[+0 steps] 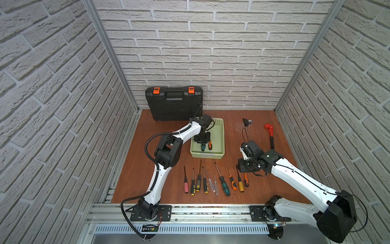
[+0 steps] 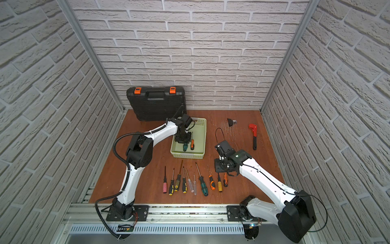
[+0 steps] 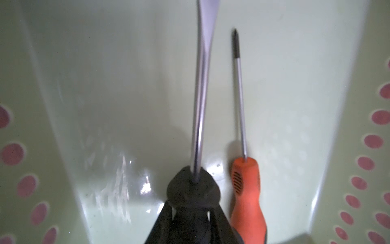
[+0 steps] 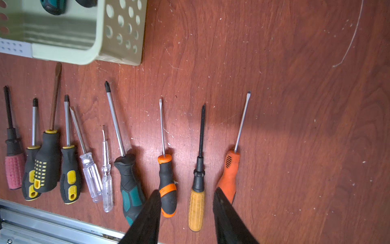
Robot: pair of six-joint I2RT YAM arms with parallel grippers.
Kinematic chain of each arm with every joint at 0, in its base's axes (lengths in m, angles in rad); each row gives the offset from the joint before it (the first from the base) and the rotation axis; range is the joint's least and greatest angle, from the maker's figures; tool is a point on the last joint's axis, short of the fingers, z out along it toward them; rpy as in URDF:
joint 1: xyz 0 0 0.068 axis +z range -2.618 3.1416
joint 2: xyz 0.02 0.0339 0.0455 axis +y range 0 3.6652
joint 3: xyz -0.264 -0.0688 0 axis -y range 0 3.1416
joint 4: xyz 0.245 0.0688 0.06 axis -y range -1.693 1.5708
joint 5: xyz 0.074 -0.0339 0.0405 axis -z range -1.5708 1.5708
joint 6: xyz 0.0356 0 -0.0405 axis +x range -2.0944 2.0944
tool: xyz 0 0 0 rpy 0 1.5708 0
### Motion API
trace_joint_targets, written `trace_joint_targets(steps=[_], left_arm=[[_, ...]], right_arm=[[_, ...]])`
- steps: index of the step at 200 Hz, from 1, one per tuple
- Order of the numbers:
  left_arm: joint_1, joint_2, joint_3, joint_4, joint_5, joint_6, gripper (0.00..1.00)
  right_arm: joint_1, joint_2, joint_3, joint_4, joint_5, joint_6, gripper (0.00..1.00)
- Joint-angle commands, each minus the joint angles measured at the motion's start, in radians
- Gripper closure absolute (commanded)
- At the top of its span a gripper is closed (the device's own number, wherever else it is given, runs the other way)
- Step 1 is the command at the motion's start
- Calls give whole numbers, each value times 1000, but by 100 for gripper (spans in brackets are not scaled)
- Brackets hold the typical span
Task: Put the screwdriver in the bin
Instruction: Place the screwdriver in the bin, then pick up the screwdriver from the bottom-right of the table.
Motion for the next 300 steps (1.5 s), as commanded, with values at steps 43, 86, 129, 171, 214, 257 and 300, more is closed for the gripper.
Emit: trace_joint_targets(steps=[43, 86, 129, 171, 214, 257, 300], left_arm=[[-11, -19, -16, 49, -33, -9, 62], [-9, -65, -11, 48, -46, -6, 56], [-6, -211, -66, 49, -53, 0, 51], [3, -378, -124, 34, -48, 22, 48], [4, -540, -256, 14, -53, 6, 47], [32, -647, -362, 44, -58, -27, 48], [59, -680, -387, 45, -42, -27, 48]], right_arm=[[-4, 4, -37, 54, 3, 10, 57], [-5, 21, -21, 15, 68, 11, 56], [-21, 57, -34, 2, 100, 58, 53], [-60, 84, -65, 48, 72, 90, 49], [-89, 145, -77, 32, 95, 83, 46], [-128, 165, -148, 93, 32, 103, 43], [-129, 209, -169, 135, 8, 106, 49]])
